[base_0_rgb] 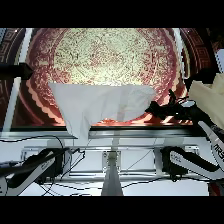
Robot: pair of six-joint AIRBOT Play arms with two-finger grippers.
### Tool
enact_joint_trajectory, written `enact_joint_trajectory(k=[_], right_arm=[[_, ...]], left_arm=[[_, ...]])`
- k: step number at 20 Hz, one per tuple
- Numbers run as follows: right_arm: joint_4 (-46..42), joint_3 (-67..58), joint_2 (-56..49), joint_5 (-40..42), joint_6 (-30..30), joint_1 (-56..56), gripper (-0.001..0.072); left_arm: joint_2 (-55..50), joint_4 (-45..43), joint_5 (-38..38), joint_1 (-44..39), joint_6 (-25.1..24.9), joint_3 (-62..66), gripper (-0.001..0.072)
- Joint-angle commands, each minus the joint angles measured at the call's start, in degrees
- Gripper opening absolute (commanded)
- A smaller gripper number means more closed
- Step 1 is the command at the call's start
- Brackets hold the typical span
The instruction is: Fold the clothes and pants, and hang the long-sleeved shirts on hangers.
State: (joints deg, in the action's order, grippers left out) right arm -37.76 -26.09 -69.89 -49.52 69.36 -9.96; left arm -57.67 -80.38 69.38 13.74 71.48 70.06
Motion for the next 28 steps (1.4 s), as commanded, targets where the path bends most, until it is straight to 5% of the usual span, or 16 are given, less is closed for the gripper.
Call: enact_joint_trajectory(k=[1, 7, 12, 19, 20, 23, 24, 26, 28], right_arm=[[1.8, -5.6, -0.2, 1.1, -3.5, 0.0, 0.0014], [-7.8, -22.9, -0.1, 1.2, -3.5, 0.0, 0.0013], [-8.4, -24.0, -0.2, 1.7, -3.5, 0.0, 0.0013], [-8.4, -24.0, -0.2, 1.5, -3.5, 0.0, 0.0014], [-8.4, -24.0, -0.2, 1.5, -3.5, 0.0, 0.0014], [-8.3, -24.0, -0.2, 0.2, -3.5, 0.0, 0.0013], [-8.3, -24.0, -0.2, -0.1, -3.5, 0.0, 0.0014], [-8.3, -24.0, -0.1, -0.2, -3.5, 0.0, 0.0014], [-8.8, -25.2, -0.1, -0.6, -3.5, 0.0, 0.0013]], left_arm=[[0.1, -0.7, -0.8, 1.4, 0.6, -6.2, 0.0693], [0.1, 9.4, 0.5, 3.7, 1.5, -24.8, 0.0691], [0.1, 19.8, -0.3, 1.4, 0.0, -40.6, 0.0692], [-0.2, 35.2, -19.5, -13.2, 0.1, -51.0, 0.0665], [-1.0, 35.7, -22.8, -16.9, 0.1, -51.0, 0.0562], [-4.7, 36.7, -26.7, -25.8, 0.1, -50.0, 0.0520], [-5.8, 36.8, -26.7, -27.6, 0.1, -49.0, 0.0398], [-7.1, 36.7, -26.8, -28.8, -1.1, -46.1, 0.0011], [-7.1, 34.1, -26.5, -27.7, -6.5, -40.9, 0.0011]])
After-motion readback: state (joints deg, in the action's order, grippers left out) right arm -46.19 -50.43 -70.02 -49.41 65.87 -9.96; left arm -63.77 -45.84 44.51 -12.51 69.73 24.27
